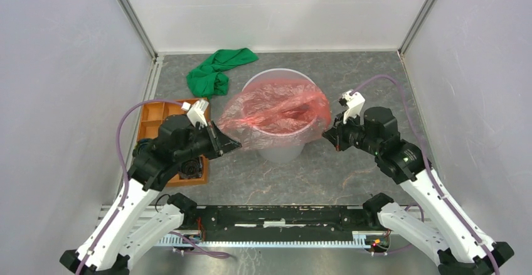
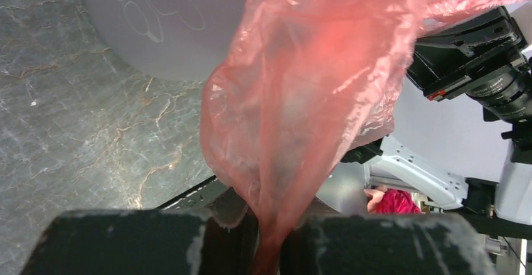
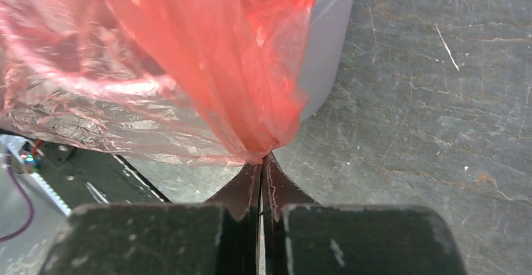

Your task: Put the trash bags into the trash bin

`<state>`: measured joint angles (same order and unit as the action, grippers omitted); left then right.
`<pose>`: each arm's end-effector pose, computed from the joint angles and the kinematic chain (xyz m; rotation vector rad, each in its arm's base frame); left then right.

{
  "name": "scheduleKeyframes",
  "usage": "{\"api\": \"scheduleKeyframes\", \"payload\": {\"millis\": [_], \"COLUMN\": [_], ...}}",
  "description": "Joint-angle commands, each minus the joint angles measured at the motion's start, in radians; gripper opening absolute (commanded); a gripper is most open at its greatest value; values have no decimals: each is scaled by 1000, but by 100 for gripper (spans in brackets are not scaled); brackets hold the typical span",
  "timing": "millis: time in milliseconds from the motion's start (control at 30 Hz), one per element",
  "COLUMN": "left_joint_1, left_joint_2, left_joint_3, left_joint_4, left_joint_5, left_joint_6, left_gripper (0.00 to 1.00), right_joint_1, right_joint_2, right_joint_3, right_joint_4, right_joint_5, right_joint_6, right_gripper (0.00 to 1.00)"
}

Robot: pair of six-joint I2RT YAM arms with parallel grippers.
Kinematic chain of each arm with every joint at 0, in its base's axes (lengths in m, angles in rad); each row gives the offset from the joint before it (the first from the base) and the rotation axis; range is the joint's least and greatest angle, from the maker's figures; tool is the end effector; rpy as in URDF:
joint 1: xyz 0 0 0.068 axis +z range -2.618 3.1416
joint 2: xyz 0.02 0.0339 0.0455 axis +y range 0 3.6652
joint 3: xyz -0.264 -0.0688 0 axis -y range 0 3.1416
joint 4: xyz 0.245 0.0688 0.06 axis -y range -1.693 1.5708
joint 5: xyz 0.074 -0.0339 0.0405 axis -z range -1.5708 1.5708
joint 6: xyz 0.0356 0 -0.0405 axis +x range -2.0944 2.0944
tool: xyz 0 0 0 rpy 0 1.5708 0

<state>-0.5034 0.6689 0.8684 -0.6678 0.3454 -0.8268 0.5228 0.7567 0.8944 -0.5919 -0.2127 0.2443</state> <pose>0.1142 -0.0767 0.3361 -0.1219 2.2198 -1.1421 0.1351 0.0865 0.3401 -0.4262 2.0414 0.6923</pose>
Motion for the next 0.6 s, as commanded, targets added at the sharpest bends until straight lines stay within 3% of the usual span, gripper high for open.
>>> {"api": "scheduleKeyframes", "payload": {"millis": [0,100,267,333,500,533,567], "left_joint_1": [5,6,6,5,5,5,5], "left_joint_2": [20,1,-47,-53,-146,-159,-168], "left_joint_3": [16,46,89,118,184,205,233], "left_joint_4": [56,4,-65,-111,-230,-240,-243], "left_joint_5": [-35,-70,-109,-133,-353,-390,-412], "left_joint_6": [80,127,170,202,246,252,265], "left_gripper": [18,31,64,67,75,93,99], "right_joint_1": [1,0,1,1,1,1,1], "right_joint_2": [4,-13,-40,-45,-40,-40,-39], "right_joint_3": [-21,-13,97,151,276,289,300], "right_joint_4": [62,44,-78,-137,-224,-217,-206], "right_joint_5": [41,36,131,170,315,323,325], "right_joint_6": [-101,-135,-204,-236,-326,-333,-339], "right_gripper": [0,4,31,39,69,71,73]}}
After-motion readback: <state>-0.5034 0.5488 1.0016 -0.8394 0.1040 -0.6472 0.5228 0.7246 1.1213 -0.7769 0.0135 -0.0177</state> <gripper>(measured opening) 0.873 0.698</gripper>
